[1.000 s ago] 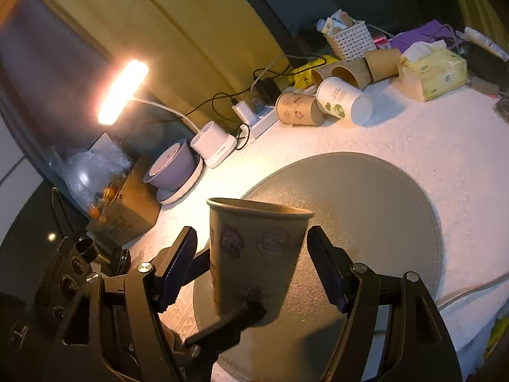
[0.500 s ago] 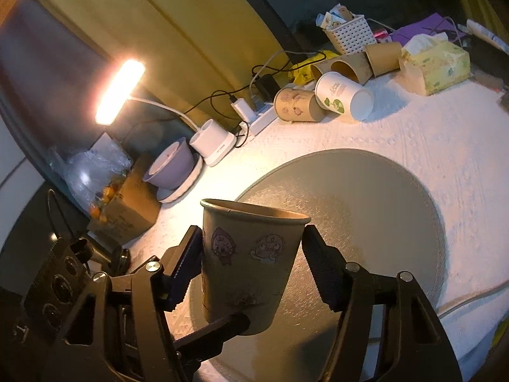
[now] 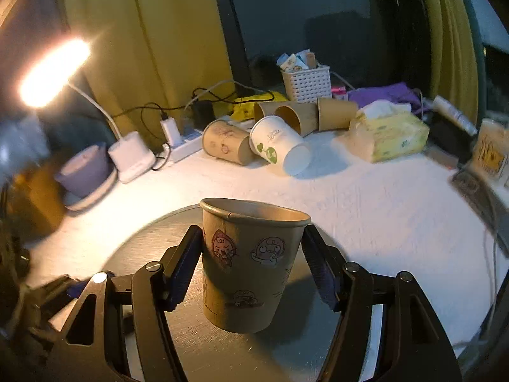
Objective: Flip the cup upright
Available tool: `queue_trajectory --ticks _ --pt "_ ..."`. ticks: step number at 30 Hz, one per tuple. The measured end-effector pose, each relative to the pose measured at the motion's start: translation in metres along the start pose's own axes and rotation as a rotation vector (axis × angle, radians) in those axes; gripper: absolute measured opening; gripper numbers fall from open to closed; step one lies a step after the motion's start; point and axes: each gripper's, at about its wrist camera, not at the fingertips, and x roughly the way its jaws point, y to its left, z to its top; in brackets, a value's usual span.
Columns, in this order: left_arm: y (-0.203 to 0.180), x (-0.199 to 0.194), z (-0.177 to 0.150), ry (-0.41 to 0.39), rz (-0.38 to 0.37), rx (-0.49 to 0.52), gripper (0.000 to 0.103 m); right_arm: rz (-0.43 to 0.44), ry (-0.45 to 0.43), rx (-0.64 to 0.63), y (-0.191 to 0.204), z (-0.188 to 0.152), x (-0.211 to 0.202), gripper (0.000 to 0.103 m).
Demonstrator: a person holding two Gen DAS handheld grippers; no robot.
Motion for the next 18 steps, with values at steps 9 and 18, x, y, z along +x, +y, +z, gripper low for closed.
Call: queue_trajectory --ticks 9,18 --pt "0.022 0.001 0.003 -0.005 0.07 -0.089 0.075 -0.113 -0.021 -0.157 0.027 -0.006 0.007 0.068" --pt "0.02 0.002 0.005 -0.024 0.09 -0.068 0.075 -0.176 -0.045 -0.191 0.034 -0.025 -0.012 0.068"
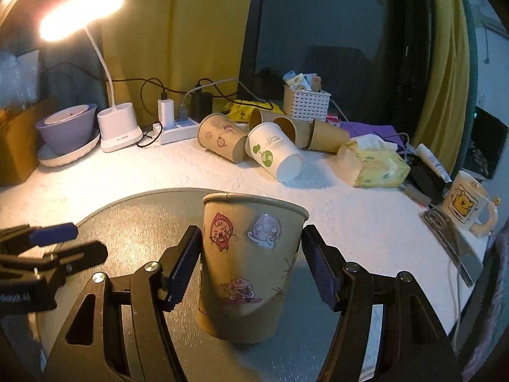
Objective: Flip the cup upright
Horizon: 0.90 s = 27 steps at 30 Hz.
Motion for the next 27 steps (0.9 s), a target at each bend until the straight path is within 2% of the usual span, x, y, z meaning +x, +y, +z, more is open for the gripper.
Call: queue_trajectory --ticks 6,10,14,21,27 --pt "-0.005 -0.005 -0.001 -0.031 0.011 0.034 0.075 -0.03 -0.004 0.014 -0.002 -0.016 -0.014 0.069" --pt "-0.013 -0.011 -0.002 -0.065 0.012 0.075 0.075 -0.014 0.002 0.048 -0.006 -0.025 -0.02 0.07" --pt "-0.021 -0.017 -0.002 -0.101 0.007 0.119 0.075 0.018 0.001 0.108 -0.013 -0.033 -0.029 0.075" --pt "-0.035 -0.036 -0.005 -0.182 -0.029 0.192 0.075 -0.002 -0.038 0.156 -0.022 -0.039 -0.058 0.075" --pt "-0.05 -0.06 -0.012 -0.273 -0.076 0.256 0.075 -0.024 -0.036 0.171 -0.026 -0.051 -0.084 0.075"
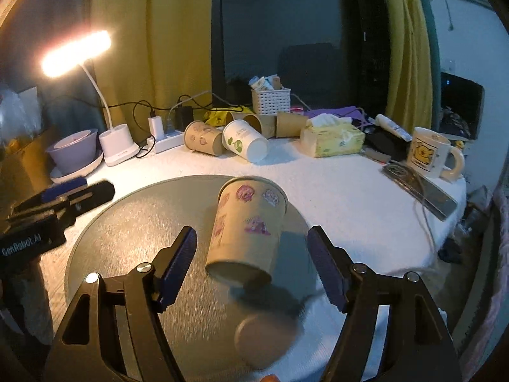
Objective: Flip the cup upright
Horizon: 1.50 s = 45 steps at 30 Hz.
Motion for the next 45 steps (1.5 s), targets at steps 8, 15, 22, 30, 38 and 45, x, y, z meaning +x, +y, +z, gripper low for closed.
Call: queue_trajectory --ticks 8,15,22,30,38,45 --pt "-0.02 -0.026 0.001 -0.099 -0.07 0.062 0.075 -0.037 -0.026 0.043 -0.01 -0.006 -0.03 0.075" --pt "-0.027 -0.032 0.001 -0.112 -0.089 0.078 0.075 -0.06 -0.065 0.045 -0.012 -0.003 -0.047 0.075" --pt "-0.029 -0.029 -0.001 -0.096 -0.081 0.077 0.075 -0.006 -0.017 0.06 -0.018 0.004 -0.032 0.075" --pt "-0.022 -0.009 -0.004 -0.006 -0.069 0.051 0.075 0.138 0.318 0.24 -0.092 0.044 0.058 0.075" --pt "-0.004 0.008 -0.008 0.08 -0.043 -0.024 0.075 0.243 0.551 0.239 -0.09 0.06 0.108 0.075" --pt "0.005 0.011 -0.008 0.094 0.017 -0.05 0.075 0.257 0.381 0.133 -0.049 0.085 0.1 0.068"
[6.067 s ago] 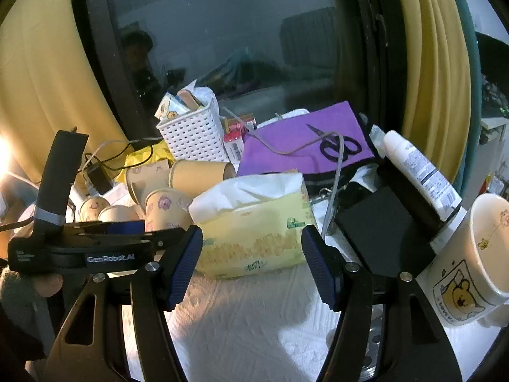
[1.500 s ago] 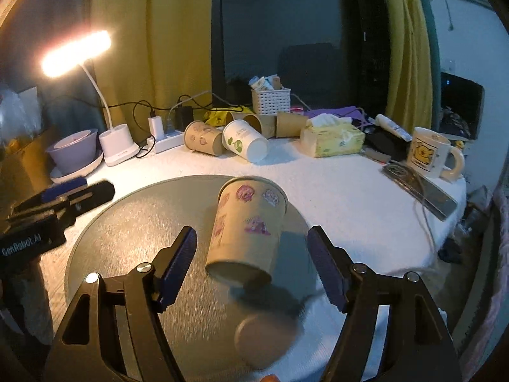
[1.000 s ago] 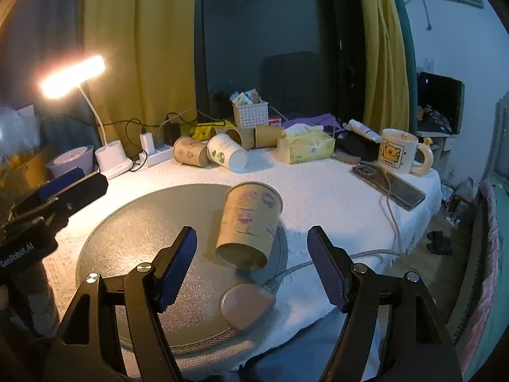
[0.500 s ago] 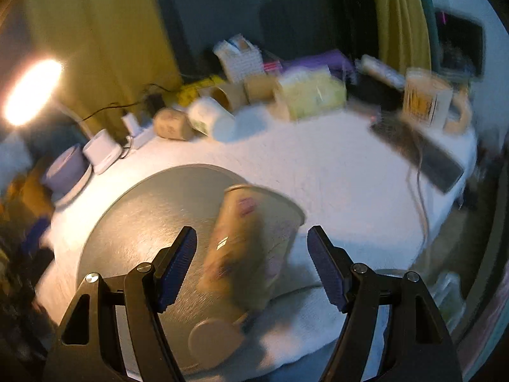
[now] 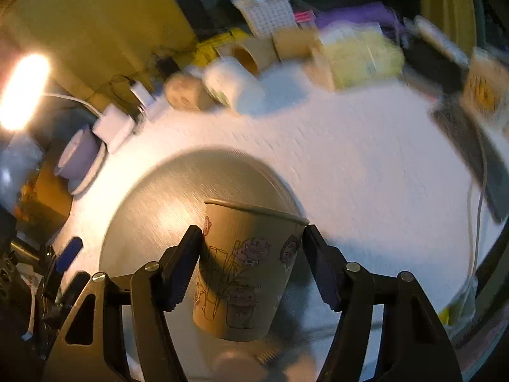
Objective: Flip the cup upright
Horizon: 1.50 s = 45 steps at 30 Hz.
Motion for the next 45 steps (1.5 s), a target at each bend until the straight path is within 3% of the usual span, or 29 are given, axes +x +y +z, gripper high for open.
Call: queue_trajectory --ticks 3,6,12,20,27,35,45 --pt "0.006 0.003 0.001 0.009 0.03 -0.017 0.075 -0.006 -0.18 -0.118 0.037 0.0 -0.001 0.069" --pt "0.017 0.009 0.001 0.037 0.064 -0.059 0.075 -0.068 -0.271 -0.223 0.059 -0.002 0.012 0.069" --pt "0.043 0.025 -0.002 0.113 0.094 -0.165 0.075 -0.106 -0.299 -0.323 0.08 -0.015 0.031 0.069" --pt "0.045 0.03 -0.004 0.136 0.086 -0.174 0.075 -0.08 -0.371 -0.421 0.091 -0.048 0.012 0.07" --pt "0.044 0.03 -0.003 0.132 0.084 -0.166 0.075 -0.065 -0.369 -0.392 0.087 -0.061 0.011 0.071" --pt "0.041 0.028 -0.003 0.128 0.08 -0.16 0.075 -0.113 -0.407 -0.398 0.084 -0.075 0.001 0.072" --pt "0.038 0.026 -0.002 0.12 0.075 -0.149 0.075 -0.09 -0.417 -0.394 0.088 -0.06 0.003 0.072"
